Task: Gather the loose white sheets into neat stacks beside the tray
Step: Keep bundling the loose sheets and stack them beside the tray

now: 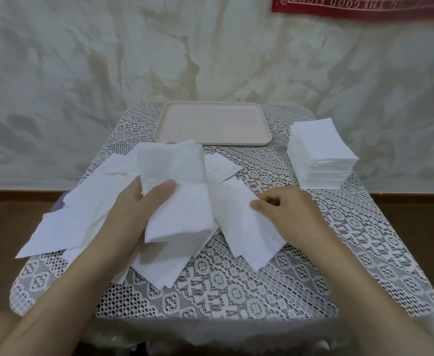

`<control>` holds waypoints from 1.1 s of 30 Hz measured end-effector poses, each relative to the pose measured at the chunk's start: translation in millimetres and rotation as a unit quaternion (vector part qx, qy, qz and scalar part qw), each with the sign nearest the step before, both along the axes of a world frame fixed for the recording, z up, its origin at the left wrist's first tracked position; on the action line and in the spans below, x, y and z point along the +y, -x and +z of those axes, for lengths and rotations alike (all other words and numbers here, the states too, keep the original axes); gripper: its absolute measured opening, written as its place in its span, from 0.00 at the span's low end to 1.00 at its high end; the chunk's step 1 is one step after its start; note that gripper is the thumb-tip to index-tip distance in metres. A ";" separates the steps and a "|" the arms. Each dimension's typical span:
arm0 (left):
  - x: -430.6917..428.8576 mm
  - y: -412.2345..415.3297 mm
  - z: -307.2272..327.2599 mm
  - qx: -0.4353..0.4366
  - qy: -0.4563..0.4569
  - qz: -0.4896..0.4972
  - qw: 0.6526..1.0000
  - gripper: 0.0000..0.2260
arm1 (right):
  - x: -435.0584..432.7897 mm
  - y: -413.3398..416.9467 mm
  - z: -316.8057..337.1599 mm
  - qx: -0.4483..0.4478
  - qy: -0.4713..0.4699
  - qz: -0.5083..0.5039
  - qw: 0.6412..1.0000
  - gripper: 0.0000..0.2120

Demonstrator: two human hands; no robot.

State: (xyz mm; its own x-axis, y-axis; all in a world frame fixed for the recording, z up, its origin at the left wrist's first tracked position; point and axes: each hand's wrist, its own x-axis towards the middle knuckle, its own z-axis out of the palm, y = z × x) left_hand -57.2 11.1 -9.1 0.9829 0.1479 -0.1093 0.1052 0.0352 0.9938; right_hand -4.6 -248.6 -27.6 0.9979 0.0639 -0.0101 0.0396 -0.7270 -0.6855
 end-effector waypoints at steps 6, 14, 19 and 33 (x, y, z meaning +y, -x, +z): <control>0.9 -0.2 -0.2 0.001 -0.011 -0.001 1.000 0.19 | -10.1 2.5 4.5 -0.061 0.008 -0.023 0.998 0.16; 0.5 -0.1 -3.0 -0.011 -0.064 -0.001 0.998 0.22 | -1.7 -2.1 4.8 0.001 0.049 0.007 0.999 0.15; 2.2 0.3 -3.5 -0.003 -0.045 -0.002 0.999 0.22 | -3.7 -1.5 5.1 0.031 0.054 0.031 0.998 0.14; 6.3 -0.7 -6.6 -0.005 -0.058 -0.033 0.998 0.23 | -18.6 -4.2 -1.2 0.103 -0.092 0.055 0.989 0.03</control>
State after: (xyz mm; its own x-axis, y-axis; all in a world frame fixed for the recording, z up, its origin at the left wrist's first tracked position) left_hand -56.5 17.4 -15.7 0.9920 0.0937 -0.0845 0.0927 -0.0866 0.9919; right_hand -0.4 -267.2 -28.8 0.9630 0.1914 -0.1895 -0.0422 -0.5877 -0.8080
